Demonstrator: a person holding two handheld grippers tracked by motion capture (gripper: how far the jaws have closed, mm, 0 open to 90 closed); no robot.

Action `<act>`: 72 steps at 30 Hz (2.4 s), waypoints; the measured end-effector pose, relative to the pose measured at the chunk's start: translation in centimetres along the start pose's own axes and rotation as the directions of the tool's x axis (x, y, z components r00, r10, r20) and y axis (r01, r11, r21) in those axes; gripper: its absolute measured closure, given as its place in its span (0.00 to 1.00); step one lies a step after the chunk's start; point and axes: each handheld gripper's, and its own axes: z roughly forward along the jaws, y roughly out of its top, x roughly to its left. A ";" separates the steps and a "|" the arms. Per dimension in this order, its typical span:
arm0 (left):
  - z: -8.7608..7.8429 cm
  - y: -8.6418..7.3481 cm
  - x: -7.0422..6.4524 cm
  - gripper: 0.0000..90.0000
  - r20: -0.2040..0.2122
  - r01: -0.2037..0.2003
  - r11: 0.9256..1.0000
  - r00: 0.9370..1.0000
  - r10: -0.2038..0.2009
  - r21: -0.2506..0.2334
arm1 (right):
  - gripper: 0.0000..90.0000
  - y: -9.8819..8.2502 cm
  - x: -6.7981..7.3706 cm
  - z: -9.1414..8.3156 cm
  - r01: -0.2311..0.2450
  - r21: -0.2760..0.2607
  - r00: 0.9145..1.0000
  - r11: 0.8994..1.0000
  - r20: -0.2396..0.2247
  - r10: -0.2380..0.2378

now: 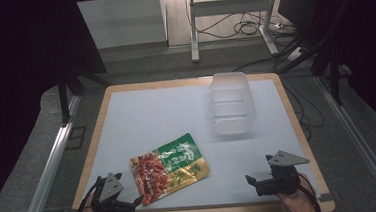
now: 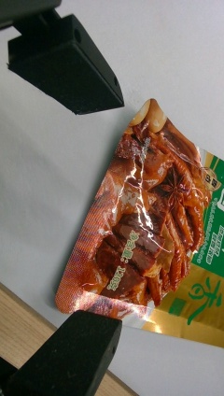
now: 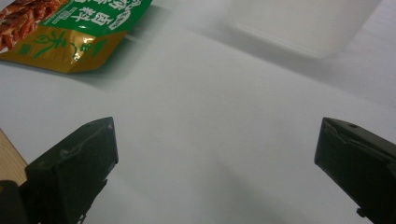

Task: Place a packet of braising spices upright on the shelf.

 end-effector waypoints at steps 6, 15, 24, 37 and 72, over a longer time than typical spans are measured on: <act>0.1 0.0 0.0 0.00 0.000 -0.001 1.000 1.000 0.001 0.006 | 0.00 1.0 0.4 1.0 0.015 -0.024 0.999 1.000 -0.028 -0.016; 0.1 0.0 0.0 0.00 0.000 -0.006 1.000 1.000 0.006 0.009 | 0.01 1.8 0.9 2.5 0.041 -0.025 0.997 0.999 -0.062 -0.042; 0.2 0.1 -0.1 0.00 0.003 -0.012 1.000 1.000 0.012 0.011 | 0.00 2.6 1.8 3.6 0.077 -0.029 0.990 0.997 -0.117 -0.080; 0.2 0.1 -0.3 0.00 0.014 -0.039 0.999 0.999 0.039 0.013 | 0.00 3.5 2.5 5.1 0.101 -0.028 0.980 0.994 -0.170 -0.105; 0.2 0.0 -0.2 0.00 0.019 -0.032 0.999 0.999 0.031 0.014 | 0.00 5.8 5.2 11.2 0.100 0.035 0.959 0.994 -0.268 -0.087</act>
